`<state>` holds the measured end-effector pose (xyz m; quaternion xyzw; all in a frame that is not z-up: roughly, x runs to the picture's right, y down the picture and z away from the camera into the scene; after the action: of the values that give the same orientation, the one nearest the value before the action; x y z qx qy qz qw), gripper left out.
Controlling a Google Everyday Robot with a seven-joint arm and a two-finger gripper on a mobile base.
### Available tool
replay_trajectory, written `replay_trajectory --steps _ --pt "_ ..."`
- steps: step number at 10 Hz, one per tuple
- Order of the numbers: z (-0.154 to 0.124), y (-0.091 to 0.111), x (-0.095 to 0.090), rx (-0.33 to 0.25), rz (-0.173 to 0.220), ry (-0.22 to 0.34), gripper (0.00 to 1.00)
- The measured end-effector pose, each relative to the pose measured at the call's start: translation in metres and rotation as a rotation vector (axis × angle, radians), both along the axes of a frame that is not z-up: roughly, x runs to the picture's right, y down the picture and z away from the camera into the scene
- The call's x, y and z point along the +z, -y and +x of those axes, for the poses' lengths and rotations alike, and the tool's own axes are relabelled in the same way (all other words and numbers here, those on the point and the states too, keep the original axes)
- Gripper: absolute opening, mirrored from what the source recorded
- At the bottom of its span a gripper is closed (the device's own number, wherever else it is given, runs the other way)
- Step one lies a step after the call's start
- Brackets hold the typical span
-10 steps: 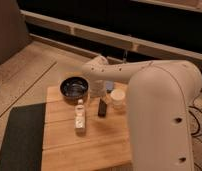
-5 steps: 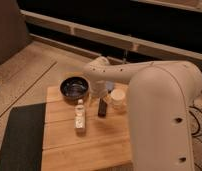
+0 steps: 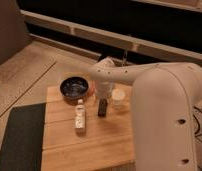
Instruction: Place the eraser on the white sponge
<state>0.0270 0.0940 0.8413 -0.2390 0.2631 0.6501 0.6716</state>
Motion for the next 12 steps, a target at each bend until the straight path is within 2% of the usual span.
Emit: replay_trajectory --steps 2,6,12 --pt "-0.004 -0.007 0.006 0.001 -0.016 0.015 0.65" --pt "-0.014 -0.007 0.027 -0.015 -0.029 0.066 0.65" --pt "-0.015 -0.038 0.056 0.002 -0.130 0.087 0.65"
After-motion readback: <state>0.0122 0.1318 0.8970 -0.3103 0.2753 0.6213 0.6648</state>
